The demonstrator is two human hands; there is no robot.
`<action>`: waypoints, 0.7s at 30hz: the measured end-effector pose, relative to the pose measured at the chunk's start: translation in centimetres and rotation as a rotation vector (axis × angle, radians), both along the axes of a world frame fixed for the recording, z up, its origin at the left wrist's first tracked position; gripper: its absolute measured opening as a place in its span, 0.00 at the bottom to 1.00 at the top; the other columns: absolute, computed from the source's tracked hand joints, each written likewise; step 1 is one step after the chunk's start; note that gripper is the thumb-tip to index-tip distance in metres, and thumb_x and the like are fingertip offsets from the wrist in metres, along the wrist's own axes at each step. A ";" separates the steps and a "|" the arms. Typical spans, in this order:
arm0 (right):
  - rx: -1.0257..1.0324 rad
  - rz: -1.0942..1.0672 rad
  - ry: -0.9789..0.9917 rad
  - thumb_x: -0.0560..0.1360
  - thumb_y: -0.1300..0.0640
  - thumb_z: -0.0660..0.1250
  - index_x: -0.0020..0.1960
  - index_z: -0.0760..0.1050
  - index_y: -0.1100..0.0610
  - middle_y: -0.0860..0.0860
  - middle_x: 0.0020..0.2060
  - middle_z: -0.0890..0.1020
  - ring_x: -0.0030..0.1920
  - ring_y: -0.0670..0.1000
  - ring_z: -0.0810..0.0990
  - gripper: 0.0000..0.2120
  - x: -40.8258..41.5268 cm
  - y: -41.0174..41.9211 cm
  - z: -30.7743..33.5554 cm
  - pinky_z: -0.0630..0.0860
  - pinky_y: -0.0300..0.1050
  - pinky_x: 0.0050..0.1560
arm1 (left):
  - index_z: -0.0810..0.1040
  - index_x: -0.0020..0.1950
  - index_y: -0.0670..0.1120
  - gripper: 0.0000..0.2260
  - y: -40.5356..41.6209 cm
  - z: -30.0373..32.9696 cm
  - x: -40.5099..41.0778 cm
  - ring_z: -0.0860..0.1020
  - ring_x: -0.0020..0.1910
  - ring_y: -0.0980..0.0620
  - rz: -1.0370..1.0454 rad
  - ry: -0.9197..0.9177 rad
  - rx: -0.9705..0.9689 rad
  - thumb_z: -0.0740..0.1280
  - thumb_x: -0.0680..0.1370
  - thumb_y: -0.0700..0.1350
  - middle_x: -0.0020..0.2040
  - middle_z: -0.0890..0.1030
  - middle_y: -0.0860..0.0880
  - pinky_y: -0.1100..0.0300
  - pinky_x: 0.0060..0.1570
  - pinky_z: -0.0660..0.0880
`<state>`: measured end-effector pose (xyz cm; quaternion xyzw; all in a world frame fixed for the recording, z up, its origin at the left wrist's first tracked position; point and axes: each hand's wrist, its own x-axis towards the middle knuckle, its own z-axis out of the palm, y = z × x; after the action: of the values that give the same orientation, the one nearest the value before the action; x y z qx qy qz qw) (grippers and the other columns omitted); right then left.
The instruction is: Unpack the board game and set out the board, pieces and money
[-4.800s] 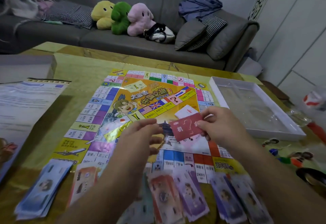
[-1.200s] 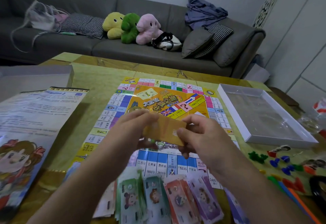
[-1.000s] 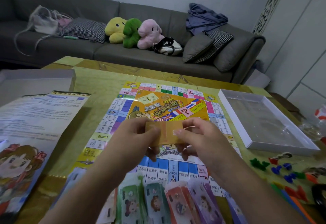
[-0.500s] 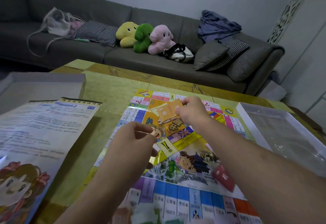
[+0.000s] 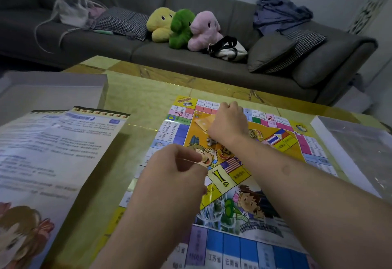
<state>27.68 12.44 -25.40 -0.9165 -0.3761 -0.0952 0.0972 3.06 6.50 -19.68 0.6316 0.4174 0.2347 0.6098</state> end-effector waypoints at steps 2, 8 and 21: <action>0.072 0.013 -0.030 0.75 0.55 0.75 0.73 0.68 0.59 0.58 0.68 0.72 0.66 0.58 0.73 0.30 -0.4 -0.4 0.0 0.77 0.51 0.65 | 0.80 0.50 0.49 0.06 -0.1 0.0 0.2 0.85 0.37 0.51 -0.011 0.007 0.011 0.68 0.80 0.38 0.44 0.86 0.48 0.54 0.34 0.79; 0.458 0.044 0.285 0.75 0.66 0.69 0.58 0.74 0.54 0.49 0.54 0.73 0.53 0.51 0.76 0.15 -2.8 -6.0 3.3 0.82 0.48 0.50 | 0.81 0.49 0.49 0.06 -1.3 0.2 0.4 0.85 0.39 0.50 -0.074 0.019 0.056 0.68 0.80 0.38 0.43 0.86 0.50 0.56 0.35 0.79; 0.409 0.107 0.464 0.71 0.72 0.64 0.42 0.76 0.51 0.45 0.41 0.78 0.42 0.43 0.76 0.15 -10.0 -35.3 5.3 0.68 0.32 0.40 | 0.81 0.46 0.61 0.11 -11.3 0.8 1.1 0.85 0.38 0.48 -0.356 0.170 0.431 0.68 0.76 0.43 0.36 0.85 0.57 0.42 0.43 0.82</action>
<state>17.69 -22.83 -20.15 -0.8541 -0.3649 0.0480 0.3676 4.19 -4.84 -18.90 0.8273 0.2899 0.1535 0.4560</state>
